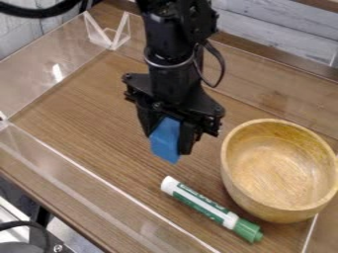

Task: Remove the blue block from inside the brown bowl and put it on the table

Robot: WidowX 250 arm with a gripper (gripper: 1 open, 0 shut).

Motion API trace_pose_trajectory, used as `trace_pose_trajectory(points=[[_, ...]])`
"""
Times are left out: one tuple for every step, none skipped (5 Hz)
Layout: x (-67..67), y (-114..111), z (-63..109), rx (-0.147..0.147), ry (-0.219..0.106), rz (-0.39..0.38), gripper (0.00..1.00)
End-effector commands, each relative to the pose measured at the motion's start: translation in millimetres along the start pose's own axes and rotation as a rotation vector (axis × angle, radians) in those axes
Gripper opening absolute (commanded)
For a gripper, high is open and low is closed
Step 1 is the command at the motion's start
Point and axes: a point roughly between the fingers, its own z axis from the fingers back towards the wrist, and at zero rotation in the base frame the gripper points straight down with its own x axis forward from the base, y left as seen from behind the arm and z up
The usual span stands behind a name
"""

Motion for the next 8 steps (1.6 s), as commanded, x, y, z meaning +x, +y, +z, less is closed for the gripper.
trace_pose_trajectory(points=[[14.5, 0, 11.4, -0.014, -0.053, 0.007, 0.0], [15.9, 0, 10.6, -0.017, -0.051, 0.006, 0.0], [17.3, 0, 8.6, -0.017, -0.046, 0.006, 0.0], [18.7, 1, 6.4, -0.017, -0.042, 0.004, 0.0], [22.1, 3, 5.0, -0.018, -0.046, 0.004, 1.0], [22.4, 5, 4.0, -0.015, -0.043, 0.004, 1.0], [21.3, 7, 1.0, -0.014, -0.033, 0.003, 1.0], [20.1, 10, -1.9, -0.013, -0.023, 0.002, 1.0]])
